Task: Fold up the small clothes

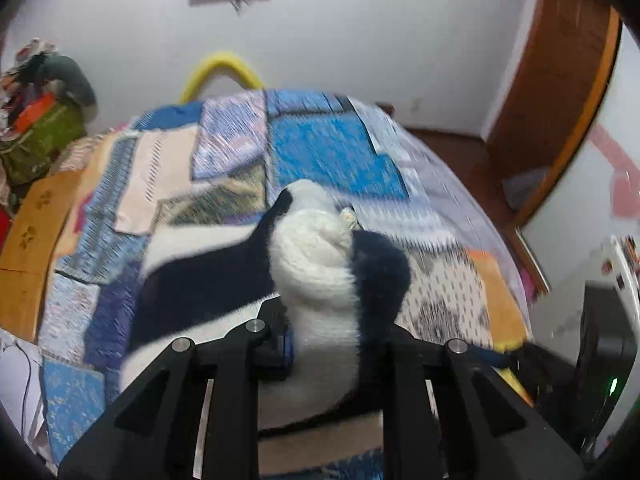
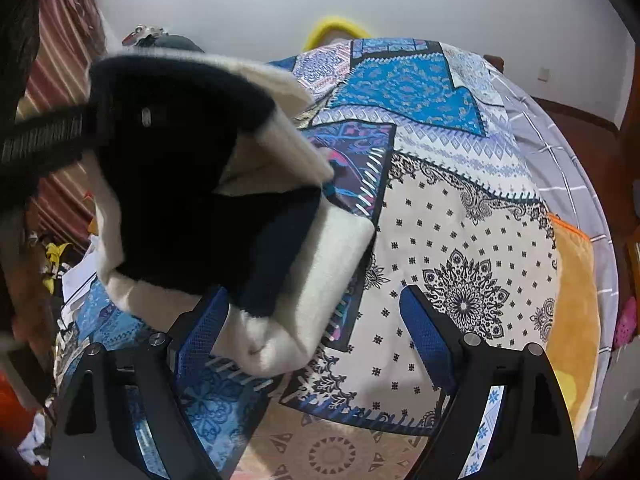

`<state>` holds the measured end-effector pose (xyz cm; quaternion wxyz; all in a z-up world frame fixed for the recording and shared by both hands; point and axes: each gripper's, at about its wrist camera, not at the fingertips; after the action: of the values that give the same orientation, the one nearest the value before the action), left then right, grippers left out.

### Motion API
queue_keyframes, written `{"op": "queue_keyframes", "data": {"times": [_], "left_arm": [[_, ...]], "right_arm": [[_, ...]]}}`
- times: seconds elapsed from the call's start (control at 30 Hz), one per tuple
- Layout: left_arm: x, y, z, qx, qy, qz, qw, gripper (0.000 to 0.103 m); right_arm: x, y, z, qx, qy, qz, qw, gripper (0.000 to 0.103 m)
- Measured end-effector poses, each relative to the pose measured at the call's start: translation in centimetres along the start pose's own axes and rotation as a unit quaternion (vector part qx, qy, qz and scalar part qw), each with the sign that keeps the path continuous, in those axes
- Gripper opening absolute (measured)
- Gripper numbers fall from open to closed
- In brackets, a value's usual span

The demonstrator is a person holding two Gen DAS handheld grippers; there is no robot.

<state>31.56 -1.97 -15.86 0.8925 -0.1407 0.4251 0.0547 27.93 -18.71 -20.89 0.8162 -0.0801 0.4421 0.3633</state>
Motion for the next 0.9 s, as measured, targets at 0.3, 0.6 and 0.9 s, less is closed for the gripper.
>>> {"op": "queue_keyframes", "data": {"times": [0.3, 0.6, 0.9], "left_arm": [[0.5, 0.5, -3.0, 0.02, 0.058, -0.024, 0.9978, 0.02], [0.2, 0.0, -6.0, 0.066, 0.077, -0.023, 0.9946, 0.024], [-1.1, -0.6, -7.3, 0.081, 0.074, -0.02, 0.9937, 0.037]], "right_arm": [[0.6, -0.8, -0.7, 0.015, 0.008, 0.007, 1.0, 0.085], [-0.3, -0.7, -1.1, 0.01, 0.006, -0.005, 1.0, 0.085], [-1.1, -1.3, -1.8, 0.02, 0.006, -0.02, 1.0, 0.085]]}}
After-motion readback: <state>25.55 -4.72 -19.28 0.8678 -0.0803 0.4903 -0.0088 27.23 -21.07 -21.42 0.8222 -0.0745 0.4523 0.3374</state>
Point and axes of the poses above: each gripper's, at about its wrist camera, not at the fingertips, and x roughly the way its jaws point, y to its left, z to its top, and after that the axes turned 10 degrees about -x, right-handed
